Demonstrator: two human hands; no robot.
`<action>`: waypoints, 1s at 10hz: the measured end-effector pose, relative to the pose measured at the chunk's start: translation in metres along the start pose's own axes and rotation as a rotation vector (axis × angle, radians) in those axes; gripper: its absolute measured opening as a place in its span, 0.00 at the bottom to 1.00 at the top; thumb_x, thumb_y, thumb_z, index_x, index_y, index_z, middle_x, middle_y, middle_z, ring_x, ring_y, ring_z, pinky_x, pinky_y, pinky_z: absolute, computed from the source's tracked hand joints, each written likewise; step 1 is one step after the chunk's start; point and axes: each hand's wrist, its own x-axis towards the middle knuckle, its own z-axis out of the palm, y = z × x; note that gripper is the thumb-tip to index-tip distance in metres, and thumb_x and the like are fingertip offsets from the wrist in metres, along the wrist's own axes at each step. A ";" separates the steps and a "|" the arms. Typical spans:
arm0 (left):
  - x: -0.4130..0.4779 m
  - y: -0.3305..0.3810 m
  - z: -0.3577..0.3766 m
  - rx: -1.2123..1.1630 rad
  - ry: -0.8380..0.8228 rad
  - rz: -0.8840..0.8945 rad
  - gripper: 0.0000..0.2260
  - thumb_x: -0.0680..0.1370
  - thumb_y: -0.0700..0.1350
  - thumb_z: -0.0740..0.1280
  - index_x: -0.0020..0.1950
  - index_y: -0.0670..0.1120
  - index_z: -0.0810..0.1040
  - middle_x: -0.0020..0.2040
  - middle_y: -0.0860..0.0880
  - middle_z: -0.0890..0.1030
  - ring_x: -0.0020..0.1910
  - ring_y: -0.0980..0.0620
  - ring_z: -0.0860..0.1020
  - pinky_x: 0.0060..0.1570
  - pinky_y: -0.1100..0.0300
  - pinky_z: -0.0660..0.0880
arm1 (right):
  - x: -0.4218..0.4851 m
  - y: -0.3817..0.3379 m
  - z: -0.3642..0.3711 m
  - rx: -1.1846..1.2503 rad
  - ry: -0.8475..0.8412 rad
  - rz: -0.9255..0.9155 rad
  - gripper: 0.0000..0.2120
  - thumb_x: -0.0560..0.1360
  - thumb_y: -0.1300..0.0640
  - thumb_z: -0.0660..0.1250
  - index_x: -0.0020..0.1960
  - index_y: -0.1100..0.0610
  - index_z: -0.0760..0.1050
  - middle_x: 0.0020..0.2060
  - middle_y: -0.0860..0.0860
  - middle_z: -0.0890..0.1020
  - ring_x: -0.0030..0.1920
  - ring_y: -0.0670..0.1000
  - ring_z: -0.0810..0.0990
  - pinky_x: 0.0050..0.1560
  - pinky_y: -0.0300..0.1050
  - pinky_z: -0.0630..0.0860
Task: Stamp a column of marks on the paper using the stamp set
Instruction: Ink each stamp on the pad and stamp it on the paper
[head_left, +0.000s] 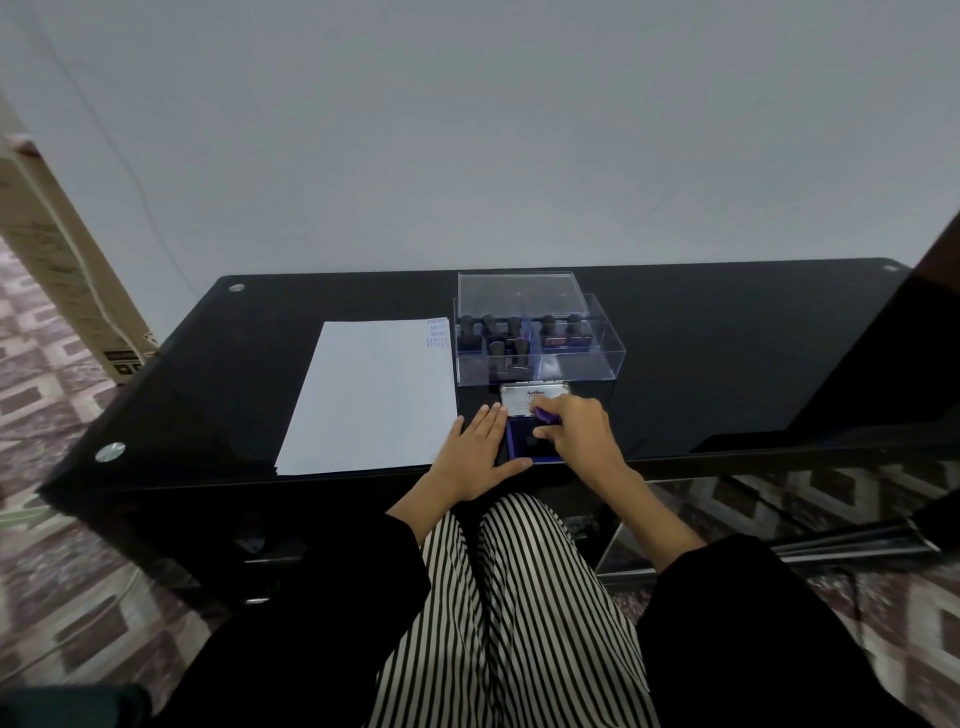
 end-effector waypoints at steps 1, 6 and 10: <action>-0.001 0.001 -0.001 0.001 -0.006 -0.004 0.37 0.79 0.63 0.51 0.77 0.42 0.42 0.78 0.46 0.46 0.77 0.50 0.44 0.74 0.50 0.42 | -0.003 0.000 0.000 0.008 0.001 -0.015 0.08 0.74 0.62 0.67 0.53 0.57 0.75 0.49 0.54 0.80 0.51 0.52 0.78 0.50 0.45 0.75; 0.000 0.000 0.000 -0.019 0.030 0.002 0.37 0.78 0.64 0.52 0.77 0.43 0.44 0.78 0.46 0.47 0.77 0.51 0.45 0.75 0.50 0.42 | 0.007 -0.005 -0.003 0.029 -0.013 0.069 0.11 0.75 0.63 0.66 0.58 0.57 0.76 0.51 0.55 0.81 0.52 0.52 0.79 0.51 0.43 0.75; 0.001 -0.019 -0.055 -0.252 0.497 0.110 0.22 0.78 0.56 0.58 0.66 0.45 0.71 0.61 0.49 0.75 0.58 0.51 0.74 0.55 0.60 0.70 | 0.035 -0.017 -0.034 0.172 0.031 0.029 0.06 0.72 0.62 0.70 0.49 0.57 0.79 0.40 0.54 0.78 0.36 0.47 0.74 0.33 0.26 0.67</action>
